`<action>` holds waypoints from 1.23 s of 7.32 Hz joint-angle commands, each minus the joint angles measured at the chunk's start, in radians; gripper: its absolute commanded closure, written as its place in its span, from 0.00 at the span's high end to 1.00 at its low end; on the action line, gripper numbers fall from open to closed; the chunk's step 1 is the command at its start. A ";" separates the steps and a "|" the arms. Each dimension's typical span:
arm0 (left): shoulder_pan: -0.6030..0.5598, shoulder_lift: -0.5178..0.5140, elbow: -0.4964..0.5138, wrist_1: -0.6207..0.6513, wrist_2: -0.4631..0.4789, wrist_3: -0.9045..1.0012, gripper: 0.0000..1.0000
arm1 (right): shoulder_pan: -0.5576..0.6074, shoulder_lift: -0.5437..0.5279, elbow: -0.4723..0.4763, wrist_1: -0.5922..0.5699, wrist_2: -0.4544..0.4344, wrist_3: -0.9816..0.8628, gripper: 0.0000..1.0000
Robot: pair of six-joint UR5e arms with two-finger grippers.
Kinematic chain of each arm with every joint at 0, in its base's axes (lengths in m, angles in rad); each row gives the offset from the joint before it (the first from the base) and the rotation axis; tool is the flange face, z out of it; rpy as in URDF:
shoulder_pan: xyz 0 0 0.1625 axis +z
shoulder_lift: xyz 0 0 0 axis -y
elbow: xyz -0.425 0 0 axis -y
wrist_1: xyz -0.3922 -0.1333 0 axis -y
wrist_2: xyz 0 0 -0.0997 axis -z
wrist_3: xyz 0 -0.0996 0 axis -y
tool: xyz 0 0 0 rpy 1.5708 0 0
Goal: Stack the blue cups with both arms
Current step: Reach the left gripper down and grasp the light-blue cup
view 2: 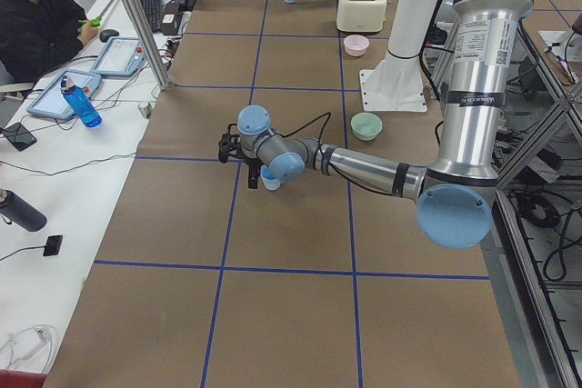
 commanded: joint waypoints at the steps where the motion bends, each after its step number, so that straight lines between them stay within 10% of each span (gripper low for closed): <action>1: 0.039 0.016 -0.002 -0.002 0.034 0.001 0.97 | 0.000 0.015 -0.001 -0.005 0.002 0.002 1.00; 7: 0.089 0.034 0.000 -0.002 0.040 0.009 0.88 | 0.000 0.043 -0.027 -0.013 0.000 0.002 1.00; 9: 0.094 0.033 0.000 -0.002 0.040 0.007 0.43 | 0.000 0.056 -0.034 -0.029 0.000 0.002 1.00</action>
